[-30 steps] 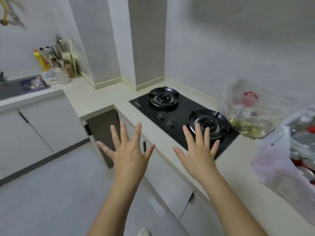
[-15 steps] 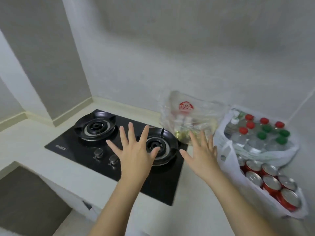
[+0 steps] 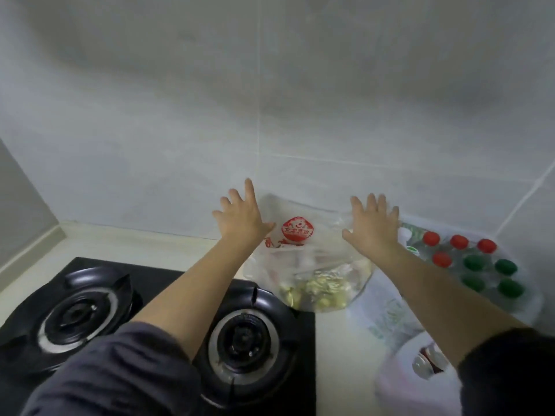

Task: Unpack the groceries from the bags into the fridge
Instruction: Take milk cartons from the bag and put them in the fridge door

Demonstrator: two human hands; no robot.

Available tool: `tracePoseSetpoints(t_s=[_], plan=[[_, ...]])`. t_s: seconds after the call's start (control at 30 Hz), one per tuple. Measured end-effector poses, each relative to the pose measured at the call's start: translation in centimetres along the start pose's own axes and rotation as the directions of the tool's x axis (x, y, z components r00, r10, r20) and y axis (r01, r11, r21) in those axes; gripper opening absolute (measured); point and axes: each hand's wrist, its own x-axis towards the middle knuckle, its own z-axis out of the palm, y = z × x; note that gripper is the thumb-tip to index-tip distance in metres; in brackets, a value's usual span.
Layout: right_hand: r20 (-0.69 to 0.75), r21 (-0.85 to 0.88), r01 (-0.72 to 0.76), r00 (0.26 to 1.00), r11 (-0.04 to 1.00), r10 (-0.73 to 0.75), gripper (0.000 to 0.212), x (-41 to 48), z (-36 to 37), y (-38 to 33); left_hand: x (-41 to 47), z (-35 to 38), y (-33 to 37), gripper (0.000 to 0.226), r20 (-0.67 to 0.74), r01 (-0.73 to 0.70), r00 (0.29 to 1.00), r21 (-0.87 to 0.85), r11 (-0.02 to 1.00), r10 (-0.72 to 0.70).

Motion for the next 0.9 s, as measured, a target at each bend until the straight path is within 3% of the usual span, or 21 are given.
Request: tracePoseSetpoints(t_s=[0.07, 0.2, 0.27, 0.4, 0.47, 0.57, 0.63, 0.8, 0.9], plan=[[-0.001, -0.104, 0.022, 1.0, 0.994, -0.022, 0.067, 1.3, 0.4, 0.4, 1.9, 1.1, 0.5, 0.118, 0.082, 0.025, 0.996, 0.014, 1.0, -0.026], [0.047, -0.157, 0.021, 0.999, 0.987, -0.014, 0.057, 2.7, 1.7, 0.3, 3.9, 3.4, 0.7, 0.111, 0.261, 0.062, 0.964, -0.023, 0.998, -0.054], [0.069, -0.197, 0.04, 0.997, 0.98, -0.027, 0.054, 2.9, 2.5, -0.3, 4.3, 4.6, 0.7, 0.092, 0.313, 0.095, 0.947, -0.077, 0.993, -0.067], [0.172, -0.284, 0.108, 0.983, 0.953, -0.06, 0.029, 3.0, 3.8, -1.0, 4.3, 6.7, 0.1, 0.021, 0.338, 0.09, 0.94, -0.106, 0.99, -0.049], [0.147, -0.266, 0.13, 0.985, 0.955, -0.093, 0.023, 2.8, 4.3, -0.9, 4.0, 7.5, -0.4, 0.009, 0.376, 0.111, 0.926, -0.165, 0.98, -0.042], [0.069, -0.013, 0.015, 0.998, 1.0, -0.014, 0.022, 2.7, 4.4, -0.5, 4.2, 7.9, -0.9, 0.016, 0.428, 0.21, 0.902, -0.326, 0.922, -0.054], [0.059, 0.233, -0.081, 0.996, 0.969, 0.069, 0.018, 2.8, 4.0, -0.4, 4.3, 7.6, -0.8, 0.024, 0.449, 0.309, 0.891, -0.497, 0.811, -0.064], [0.023, 0.608, -0.158, 0.983, 0.778, 0.182, 0.022, 2.7, 2.0, -0.7, 3.8, 5.4, 1.0, 0.022, 0.463, 0.415, 0.885, -0.735, 0.536, -0.049], [0.003, 0.746, -0.176, 0.965, 0.643, 0.261, 0.023, 3.1, -0.6, 0.1, 3.1, 3.4, 2.3, 0.022, 0.41, 0.366, 0.912, -0.782, 0.504, -0.027]])
